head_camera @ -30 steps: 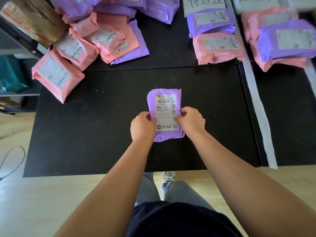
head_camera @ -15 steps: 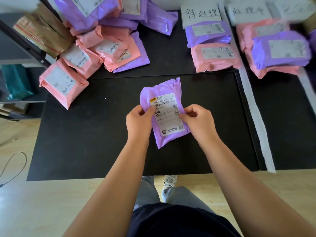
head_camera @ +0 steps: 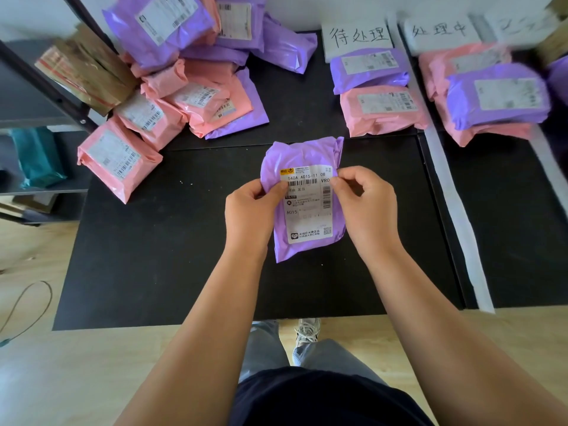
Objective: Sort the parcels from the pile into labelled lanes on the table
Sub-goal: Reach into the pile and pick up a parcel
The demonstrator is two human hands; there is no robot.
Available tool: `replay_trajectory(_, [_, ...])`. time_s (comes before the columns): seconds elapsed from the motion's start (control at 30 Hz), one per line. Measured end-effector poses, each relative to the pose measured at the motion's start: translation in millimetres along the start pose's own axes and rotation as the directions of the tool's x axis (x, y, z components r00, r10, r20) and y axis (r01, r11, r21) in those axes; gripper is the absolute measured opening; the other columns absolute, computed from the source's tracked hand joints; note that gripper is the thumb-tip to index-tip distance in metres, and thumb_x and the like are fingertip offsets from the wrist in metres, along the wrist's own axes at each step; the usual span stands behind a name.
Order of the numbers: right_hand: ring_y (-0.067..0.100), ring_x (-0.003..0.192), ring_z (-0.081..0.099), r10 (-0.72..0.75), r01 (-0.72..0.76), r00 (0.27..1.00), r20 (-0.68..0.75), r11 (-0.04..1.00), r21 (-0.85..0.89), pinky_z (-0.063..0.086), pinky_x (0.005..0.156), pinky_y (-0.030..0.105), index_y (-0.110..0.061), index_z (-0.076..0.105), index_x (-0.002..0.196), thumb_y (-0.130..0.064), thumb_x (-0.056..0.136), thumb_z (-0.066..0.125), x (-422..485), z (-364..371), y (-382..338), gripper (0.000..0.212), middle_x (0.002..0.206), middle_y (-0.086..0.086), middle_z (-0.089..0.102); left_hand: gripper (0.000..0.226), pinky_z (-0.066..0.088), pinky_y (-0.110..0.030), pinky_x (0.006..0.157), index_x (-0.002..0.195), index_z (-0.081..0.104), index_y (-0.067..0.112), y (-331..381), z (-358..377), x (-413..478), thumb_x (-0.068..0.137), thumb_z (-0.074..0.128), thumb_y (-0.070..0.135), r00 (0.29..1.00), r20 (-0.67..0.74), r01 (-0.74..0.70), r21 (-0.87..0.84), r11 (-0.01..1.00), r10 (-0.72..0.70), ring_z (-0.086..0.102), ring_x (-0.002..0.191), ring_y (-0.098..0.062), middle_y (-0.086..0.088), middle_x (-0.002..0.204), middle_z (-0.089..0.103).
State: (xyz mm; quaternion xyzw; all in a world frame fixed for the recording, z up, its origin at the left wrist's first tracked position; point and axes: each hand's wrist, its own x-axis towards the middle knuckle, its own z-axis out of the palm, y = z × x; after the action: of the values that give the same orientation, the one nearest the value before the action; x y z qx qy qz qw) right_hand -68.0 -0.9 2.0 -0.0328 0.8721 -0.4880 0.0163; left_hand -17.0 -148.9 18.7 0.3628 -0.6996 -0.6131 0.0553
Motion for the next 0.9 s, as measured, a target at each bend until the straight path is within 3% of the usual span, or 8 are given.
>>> replay_trajectory(0.1, [0.003,0.084,0.063,0.001,-0.001,1.0,-0.015,1.0,0.004,0.051,0.07,0.02,-0.022,0.064,0.096,-0.024,0.099,0.059,0,-1,-2,0.006,0.091,-0.012,0.065,0.021,0.058,-0.037,0.076,0.092,0.072,0.006,3,-1,-1,0.089,0.072,0.027,1.0,0.02,-0.003,-0.003,1.0,0.003,0.072,0.084,-0.019,-0.004,0.088,0.075])
replay_trajectory(0.23, [0.007,0.077,0.06,0.052,-0.045,0.995,-0.084,0.996,0.08,0.043,0.064,0.018,-0.018,0.062,0.092,-0.023,0.1,0.057,7,-8,-4,0.011,0.085,-0.006,0.064,0.011,0.053,-0.014,0.059,0.092,0.073,0.021,4,-4,-1,0.09,0.071,0.031,0.992,0.125,-0.01,0.054,0.998,0.003,0.07,0.072,0.001,0.012,0.081,0.075])
replay_trajectory(0.4, [0.011,0.075,0.06,0.125,-0.113,0.987,-0.102,0.986,0.121,0.043,0.064,0.023,-0.016,0.064,0.088,-0.023,0.099,0.058,18,-13,-3,0.014,0.085,0.0,0.067,0.008,0.06,-0.026,0.068,0.092,0.075,0.021,1,-5,-3,0.088,0.074,0.027,0.977,0.213,0.005,0.126,0.992,-0.032,0.073,0.077,-0.007,0.011,0.084,0.076])
replay_trajectory(0.5, [0.013,0.085,0.066,0.172,-0.162,0.983,-0.065,0.978,0.133,0.049,0.07,0.025,-0.017,0.067,0.097,-0.023,0.099,0.058,19,-14,-5,0.011,0.092,-0.003,0.069,0.007,0.061,-0.035,0.078,0.092,0.074,0.02,3,-4,-3,0.088,0.074,0.026,0.972,0.229,0.035,0.11,0.993,-0.059,0.074,0.08,-0.011,0.009,0.086,0.077])
replay_trajectory(0.6, [0.009,0.092,0.067,0.218,-0.222,0.975,0.044,0.966,0.129,0.056,0.079,0.029,-0.017,0.067,0.104,-0.027,0.097,0.061,15,-15,-9,0.013,0.097,-0.007,0.069,0.012,0.061,-0.04,0.081,0.098,0.074,0.016,5,-4,1,0.088,0.074,0.023,0.963,0.226,0.149,0.003,0.989,-0.146,0.075,0.084,-0.017,0.002,0.089,0.078])
replay_trajectory(0.73, [0.007,0.085,0.068,0.289,-0.311,0.928,0.236,0.949,0.06,0.056,0.072,0.024,-0.016,0.067,0.096,-0.035,0.095,0.064,9,-15,-13,0.019,0.093,-0.008,0.069,0.023,0.06,-0.038,0.081,0.104,0.074,0.009,5,-6,11,0.084,0.077,0.019,0.943,0.186,0.305,-0.148,0.941,-0.277,0.075,0.085,-0.022,-0.006,0.094,0.077])
replay_trajectory(0.9, [0.012,0.083,0.068,0.341,-0.362,0.91,0.235,0.931,0.051,0.053,0.068,0.022,-0.011,0.07,0.088,-0.027,0.093,0.068,7,-18,-14,0.017,0.091,-0.001,0.07,0.025,0.06,-0.039,0.084,0.098,0.073,0.01,0,-8,19,0.079,0.082,0.023,0.894,0.166,0.442,-0.186,0.877,-0.416,0.074,0.088,-0.022,-0.006,0.093,0.077])
